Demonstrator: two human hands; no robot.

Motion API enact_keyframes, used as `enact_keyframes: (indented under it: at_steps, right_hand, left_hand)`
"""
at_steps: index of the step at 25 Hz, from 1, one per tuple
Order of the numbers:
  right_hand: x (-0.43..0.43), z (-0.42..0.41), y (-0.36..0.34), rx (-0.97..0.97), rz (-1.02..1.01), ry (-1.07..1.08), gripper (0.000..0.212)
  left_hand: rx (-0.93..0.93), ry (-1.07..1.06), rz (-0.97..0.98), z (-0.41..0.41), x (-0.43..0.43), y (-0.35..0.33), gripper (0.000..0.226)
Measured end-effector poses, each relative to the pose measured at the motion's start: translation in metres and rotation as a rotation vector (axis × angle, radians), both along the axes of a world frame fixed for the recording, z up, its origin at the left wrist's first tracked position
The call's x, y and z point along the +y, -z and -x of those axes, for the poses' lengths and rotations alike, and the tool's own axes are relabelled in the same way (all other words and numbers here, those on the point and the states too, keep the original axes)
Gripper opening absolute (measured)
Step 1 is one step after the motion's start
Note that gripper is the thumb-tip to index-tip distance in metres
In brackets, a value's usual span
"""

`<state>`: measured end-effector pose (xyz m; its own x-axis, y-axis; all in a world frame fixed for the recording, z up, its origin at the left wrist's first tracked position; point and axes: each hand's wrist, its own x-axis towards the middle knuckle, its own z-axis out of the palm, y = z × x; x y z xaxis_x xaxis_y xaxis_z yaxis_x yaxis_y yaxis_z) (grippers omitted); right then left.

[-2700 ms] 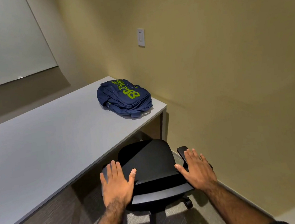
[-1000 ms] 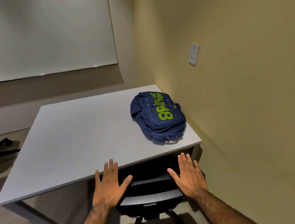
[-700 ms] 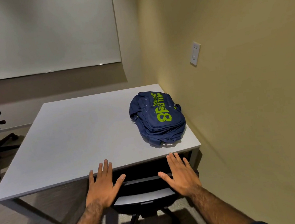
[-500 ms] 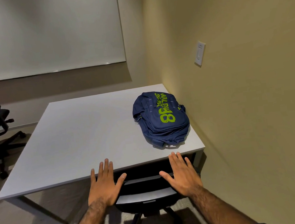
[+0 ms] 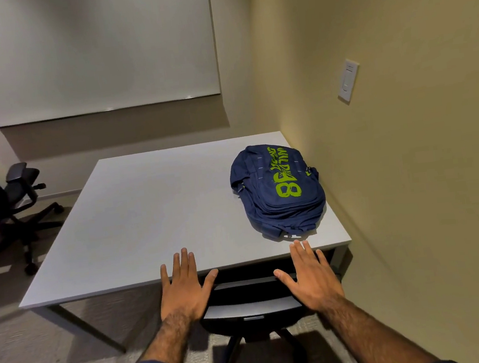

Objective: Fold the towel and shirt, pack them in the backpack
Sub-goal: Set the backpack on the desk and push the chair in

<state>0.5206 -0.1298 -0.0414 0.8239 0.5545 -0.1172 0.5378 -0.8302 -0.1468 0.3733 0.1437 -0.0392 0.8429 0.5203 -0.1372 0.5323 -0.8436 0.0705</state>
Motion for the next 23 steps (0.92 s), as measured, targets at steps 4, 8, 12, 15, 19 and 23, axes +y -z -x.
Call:
enact_keyframes:
  at_steps: [4,8,12,15,19,23]
  right_hand:
    - [0.001,-0.006,0.001,-0.006,0.01,0.0,0.104]
    - [0.0,-0.007,-0.001,-0.016,0.016,0.001,0.103]
    - [0.002,-0.011,-0.001,-0.018,0.014,0.004,0.102]
    - [0.003,-0.013,0.001,-0.02,0.002,0.008,0.102]
    - [0.007,-0.014,0.0,-0.014,-0.005,0.005,0.1]
    - [0.01,-0.018,0.0,-0.022,-0.002,-0.003,0.097]
  left_hand:
    - [-0.004,-0.001,0.006,-0.005,0.002,0.003,0.103]
    - [-0.02,-0.01,0.015,-0.005,0.0,0.006,0.103]
    - [-0.034,-0.013,0.019,-0.006,0.001,0.007,0.103]
    - [-0.031,-0.019,0.023,-0.009,0.003,0.006,0.104]
    - [-0.026,-0.018,0.022,-0.012,0.007,0.005,0.104]
    - [-0.021,-0.014,0.026,-0.016,0.012,0.006,0.103]
